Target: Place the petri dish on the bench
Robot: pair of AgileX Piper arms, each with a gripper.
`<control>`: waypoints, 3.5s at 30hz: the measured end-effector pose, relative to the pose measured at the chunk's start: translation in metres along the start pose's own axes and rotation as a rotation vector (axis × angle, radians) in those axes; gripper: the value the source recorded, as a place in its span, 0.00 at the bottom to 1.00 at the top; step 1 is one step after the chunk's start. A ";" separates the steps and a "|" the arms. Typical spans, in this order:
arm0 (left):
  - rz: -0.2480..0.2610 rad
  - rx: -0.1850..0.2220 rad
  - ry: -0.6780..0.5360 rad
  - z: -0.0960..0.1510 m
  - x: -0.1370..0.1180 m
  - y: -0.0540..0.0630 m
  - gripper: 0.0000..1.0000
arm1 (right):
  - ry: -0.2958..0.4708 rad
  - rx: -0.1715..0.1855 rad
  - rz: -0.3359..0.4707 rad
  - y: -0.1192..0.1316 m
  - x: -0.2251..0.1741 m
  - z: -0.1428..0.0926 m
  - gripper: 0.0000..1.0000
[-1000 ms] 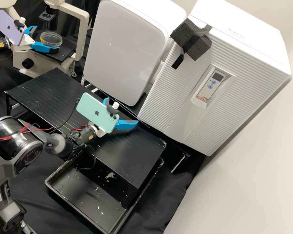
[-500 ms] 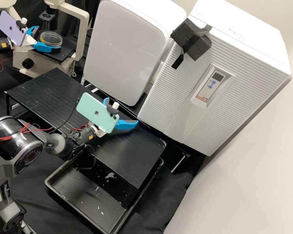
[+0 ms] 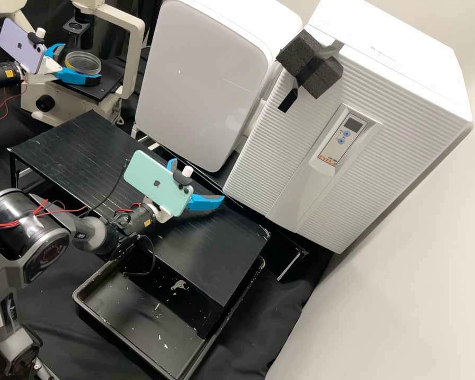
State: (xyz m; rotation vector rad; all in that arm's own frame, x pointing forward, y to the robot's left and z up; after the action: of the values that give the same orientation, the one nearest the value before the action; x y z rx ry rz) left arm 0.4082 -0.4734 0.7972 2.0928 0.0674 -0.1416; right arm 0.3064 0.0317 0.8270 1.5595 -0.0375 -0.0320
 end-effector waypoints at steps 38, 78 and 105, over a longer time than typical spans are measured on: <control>0.008 -0.025 -0.010 -0.003 0.002 -0.003 0.00 | 0.000 0.000 0.000 0.000 0.000 0.000 1.00; -0.061 0.154 -0.690 0.140 -0.124 -0.015 0.00 | 0.000 0.000 0.000 0.000 0.000 0.000 1.00; -0.276 0.203 -0.812 0.207 -0.092 -0.057 0.00 | 0.000 0.000 0.000 0.000 0.000 0.000 1.00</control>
State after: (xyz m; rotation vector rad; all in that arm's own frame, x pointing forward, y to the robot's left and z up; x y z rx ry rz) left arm 0.2960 -0.6226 0.6572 2.0643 -0.1564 -1.1862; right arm 0.3064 0.0317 0.8270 1.5595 -0.0375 -0.0320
